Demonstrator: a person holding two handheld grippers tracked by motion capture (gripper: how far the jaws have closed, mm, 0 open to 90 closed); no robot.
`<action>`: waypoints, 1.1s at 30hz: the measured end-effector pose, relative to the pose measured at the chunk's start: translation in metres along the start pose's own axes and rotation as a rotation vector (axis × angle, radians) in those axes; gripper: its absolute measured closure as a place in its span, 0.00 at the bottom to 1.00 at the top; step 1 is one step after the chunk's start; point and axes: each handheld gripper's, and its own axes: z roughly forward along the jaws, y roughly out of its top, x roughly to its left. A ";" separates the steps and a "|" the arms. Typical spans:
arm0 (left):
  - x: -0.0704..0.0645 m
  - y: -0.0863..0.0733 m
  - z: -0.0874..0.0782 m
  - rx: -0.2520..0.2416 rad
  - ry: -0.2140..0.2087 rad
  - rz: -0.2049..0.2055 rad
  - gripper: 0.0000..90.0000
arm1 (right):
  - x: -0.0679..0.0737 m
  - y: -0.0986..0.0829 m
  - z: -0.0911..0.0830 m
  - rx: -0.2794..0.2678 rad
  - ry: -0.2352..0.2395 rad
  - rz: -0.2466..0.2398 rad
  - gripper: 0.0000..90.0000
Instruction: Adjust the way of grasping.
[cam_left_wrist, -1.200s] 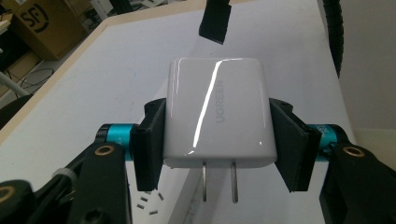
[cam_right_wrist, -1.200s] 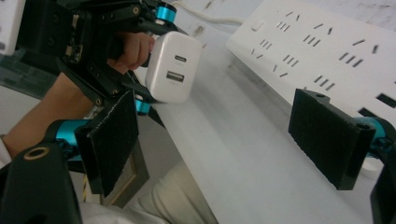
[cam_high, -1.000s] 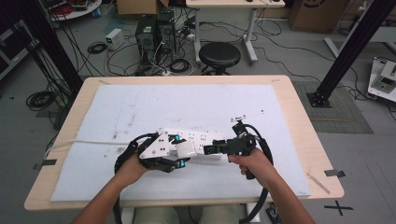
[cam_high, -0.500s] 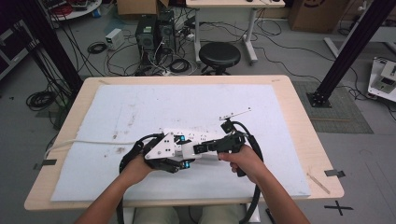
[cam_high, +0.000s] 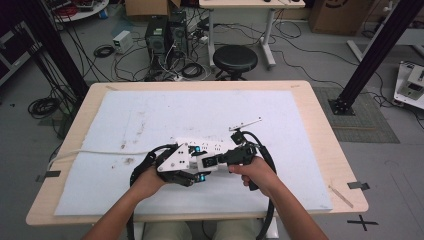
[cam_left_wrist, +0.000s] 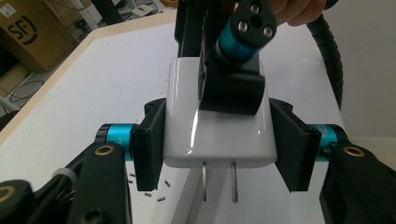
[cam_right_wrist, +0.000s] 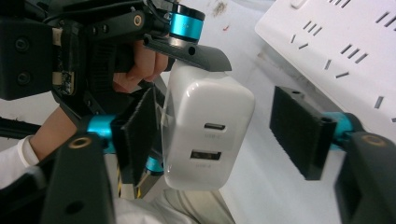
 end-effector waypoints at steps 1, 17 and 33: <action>0.000 0.000 0.000 0.000 -0.001 -0.001 0.47 | -0.001 0.000 0.001 0.000 0.002 0.001 0.41; 0.003 -0.001 0.005 0.007 0.014 -0.116 0.30 | -0.005 -0.002 -0.004 -0.026 0.043 0.035 0.68; 0.014 -0.036 -0.023 -0.027 0.122 -0.314 0.24 | -0.009 -0.022 -0.049 -0.179 -0.172 -0.107 0.70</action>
